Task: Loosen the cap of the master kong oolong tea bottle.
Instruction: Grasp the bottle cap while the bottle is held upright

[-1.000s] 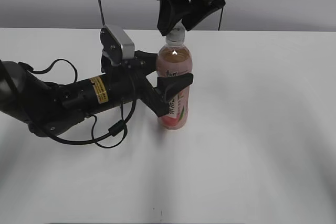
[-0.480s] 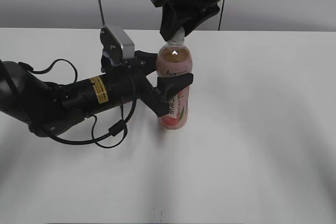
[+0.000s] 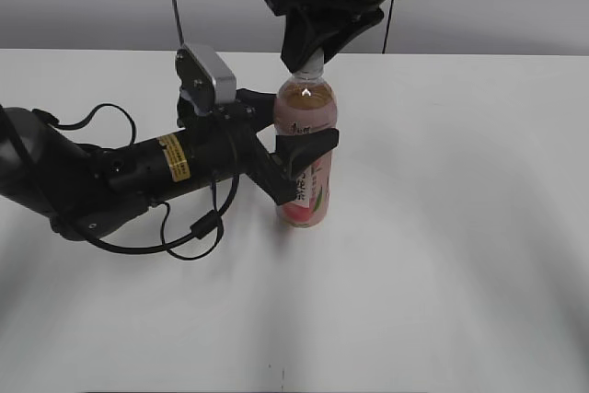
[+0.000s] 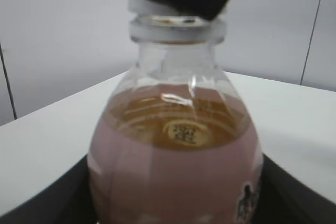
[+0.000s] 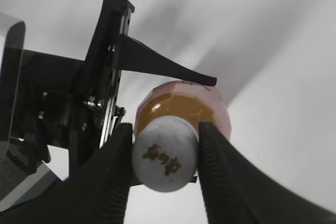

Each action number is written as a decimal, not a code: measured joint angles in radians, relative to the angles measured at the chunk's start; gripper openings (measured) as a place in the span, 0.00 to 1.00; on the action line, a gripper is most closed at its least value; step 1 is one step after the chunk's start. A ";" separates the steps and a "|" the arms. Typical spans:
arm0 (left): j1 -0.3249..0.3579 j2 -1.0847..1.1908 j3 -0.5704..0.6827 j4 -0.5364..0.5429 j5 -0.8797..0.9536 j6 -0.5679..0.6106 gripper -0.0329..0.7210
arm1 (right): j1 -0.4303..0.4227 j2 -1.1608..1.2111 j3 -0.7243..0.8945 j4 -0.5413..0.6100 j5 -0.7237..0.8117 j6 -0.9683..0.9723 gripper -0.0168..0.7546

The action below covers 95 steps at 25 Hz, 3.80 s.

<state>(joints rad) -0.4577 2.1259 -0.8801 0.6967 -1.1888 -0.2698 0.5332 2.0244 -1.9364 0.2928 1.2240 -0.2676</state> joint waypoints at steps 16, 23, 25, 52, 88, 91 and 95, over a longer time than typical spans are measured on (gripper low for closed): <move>0.000 0.000 0.000 -0.001 0.000 0.000 0.66 | 0.002 0.000 0.000 -0.027 0.000 -0.223 0.39; 0.000 0.000 0.000 -0.001 0.001 0.001 0.66 | 0.004 0.000 0.000 -0.038 0.000 -0.381 0.39; 0.000 0.000 0.000 -0.001 0.001 0.001 0.66 | 0.004 0.000 0.000 -0.038 0.000 -0.441 0.39; 0.000 0.000 0.000 -0.002 0.002 0.003 0.66 | 0.004 -0.003 -0.001 -0.037 0.003 -1.017 0.39; 0.000 0.000 0.002 -0.002 -0.002 0.001 0.66 | 0.003 -0.072 -0.013 -0.063 0.001 -0.117 0.78; 0.000 0.000 0.002 -0.002 -0.002 0.001 0.66 | 0.003 -0.072 -0.032 -0.063 0.001 0.047 0.78; 0.000 0.000 0.002 -0.002 -0.002 0.001 0.66 | 0.003 -0.070 -0.056 -0.053 0.001 0.231 0.78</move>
<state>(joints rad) -0.4577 2.1259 -0.8783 0.6944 -1.1912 -0.2692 0.5360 1.9548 -1.9927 0.2402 1.2251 -0.0365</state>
